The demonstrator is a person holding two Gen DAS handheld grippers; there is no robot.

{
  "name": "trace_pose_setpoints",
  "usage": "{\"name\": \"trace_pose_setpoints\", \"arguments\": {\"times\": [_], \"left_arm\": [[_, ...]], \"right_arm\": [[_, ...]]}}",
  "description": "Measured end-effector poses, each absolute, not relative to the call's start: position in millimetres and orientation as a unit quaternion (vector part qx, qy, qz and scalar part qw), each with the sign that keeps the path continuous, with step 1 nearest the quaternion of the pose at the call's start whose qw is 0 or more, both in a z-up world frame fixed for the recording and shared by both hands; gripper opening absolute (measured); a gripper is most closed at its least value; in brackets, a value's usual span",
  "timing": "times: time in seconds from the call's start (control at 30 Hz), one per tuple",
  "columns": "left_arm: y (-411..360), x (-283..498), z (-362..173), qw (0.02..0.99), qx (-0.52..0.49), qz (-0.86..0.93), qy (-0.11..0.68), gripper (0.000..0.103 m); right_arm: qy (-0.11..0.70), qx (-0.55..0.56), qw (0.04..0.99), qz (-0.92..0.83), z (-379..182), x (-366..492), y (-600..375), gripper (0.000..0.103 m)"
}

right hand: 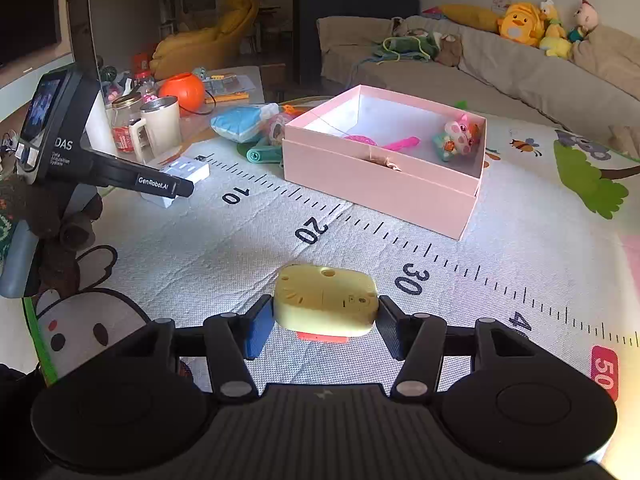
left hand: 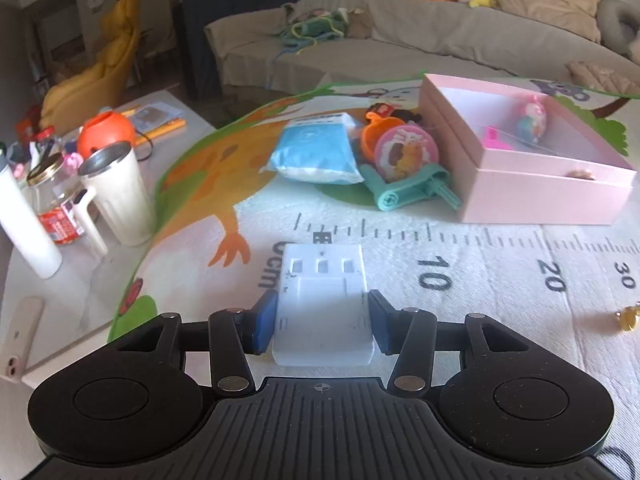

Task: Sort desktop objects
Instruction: 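Grasp the yellow toy with the right gripper while the left gripper grasps the white battery box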

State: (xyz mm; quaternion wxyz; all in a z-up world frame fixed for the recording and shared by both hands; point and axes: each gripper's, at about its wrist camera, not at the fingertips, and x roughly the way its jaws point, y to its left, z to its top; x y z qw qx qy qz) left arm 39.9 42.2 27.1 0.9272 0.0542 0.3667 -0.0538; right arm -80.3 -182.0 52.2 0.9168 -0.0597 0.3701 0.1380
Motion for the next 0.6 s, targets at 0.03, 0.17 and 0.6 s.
{"name": "trace_pose_setpoints", "arguments": {"times": [0.03, 0.17, 0.6], "left_arm": [[39, 31, 33, 0.929, 0.056, -0.065, 0.36, 0.053], [24, 7, 78, 0.941, 0.044, -0.122, 0.311, 0.053], [-88, 103, 138, 0.957, 0.091, -0.195, 0.197, 0.08]], "right_arm": [[0.367, -0.058, 0.918, 0.141, 57, -83, -184, 0.055], [0.329, -0.046, 0.931, 0.149, 91, -90, -196, 0.055], [0.221, -0.005, 0.969, 0.112, 170, 41, -247, 0.065]]}}
